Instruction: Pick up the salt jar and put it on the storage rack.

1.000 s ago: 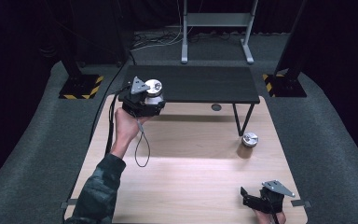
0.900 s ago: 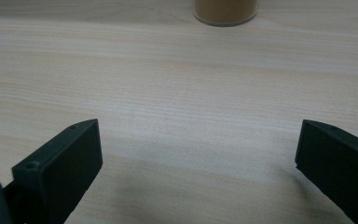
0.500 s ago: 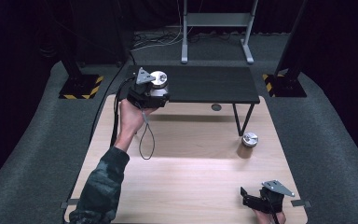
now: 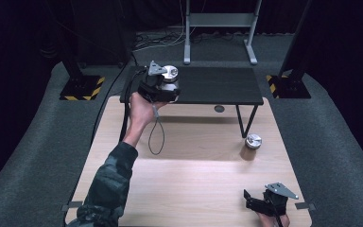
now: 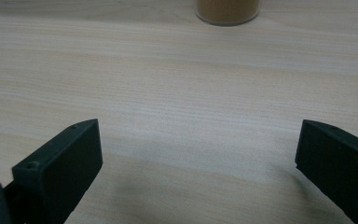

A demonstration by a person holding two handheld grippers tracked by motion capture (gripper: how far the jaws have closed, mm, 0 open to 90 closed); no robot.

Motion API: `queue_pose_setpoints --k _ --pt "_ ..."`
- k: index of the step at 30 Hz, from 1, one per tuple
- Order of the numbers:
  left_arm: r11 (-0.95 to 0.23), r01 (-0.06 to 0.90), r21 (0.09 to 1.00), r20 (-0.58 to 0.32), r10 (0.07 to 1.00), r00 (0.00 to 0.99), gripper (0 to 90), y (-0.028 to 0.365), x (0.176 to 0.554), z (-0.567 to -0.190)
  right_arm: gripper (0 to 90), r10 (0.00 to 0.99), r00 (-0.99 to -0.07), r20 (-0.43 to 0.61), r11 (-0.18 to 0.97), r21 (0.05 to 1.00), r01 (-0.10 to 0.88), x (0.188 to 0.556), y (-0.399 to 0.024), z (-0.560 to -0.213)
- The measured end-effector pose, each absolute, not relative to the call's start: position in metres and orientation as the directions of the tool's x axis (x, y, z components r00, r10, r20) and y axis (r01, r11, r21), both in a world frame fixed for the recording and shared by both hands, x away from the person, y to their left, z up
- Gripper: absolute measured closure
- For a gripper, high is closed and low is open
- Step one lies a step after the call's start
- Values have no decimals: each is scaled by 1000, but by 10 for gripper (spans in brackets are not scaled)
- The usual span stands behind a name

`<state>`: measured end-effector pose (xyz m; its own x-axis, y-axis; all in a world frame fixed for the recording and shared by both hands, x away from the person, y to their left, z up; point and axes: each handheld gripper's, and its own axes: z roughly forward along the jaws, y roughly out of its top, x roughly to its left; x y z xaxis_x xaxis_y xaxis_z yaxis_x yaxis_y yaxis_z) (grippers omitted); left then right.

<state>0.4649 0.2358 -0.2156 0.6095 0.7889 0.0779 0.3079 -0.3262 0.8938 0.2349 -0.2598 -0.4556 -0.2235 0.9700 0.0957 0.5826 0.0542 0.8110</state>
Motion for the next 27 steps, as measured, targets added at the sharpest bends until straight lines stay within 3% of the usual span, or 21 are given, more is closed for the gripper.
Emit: queue_pose_setpoints --k 11,27 --pt "-345 348 872 64 785 616 313 212 489 -216 0 970 -225 95 56 811 583 235 -260 -456" --pt "-305 407 861 -5 796 606 313 207 515 -230 0 969 -227 95 57 811 582 235 -260 -456"
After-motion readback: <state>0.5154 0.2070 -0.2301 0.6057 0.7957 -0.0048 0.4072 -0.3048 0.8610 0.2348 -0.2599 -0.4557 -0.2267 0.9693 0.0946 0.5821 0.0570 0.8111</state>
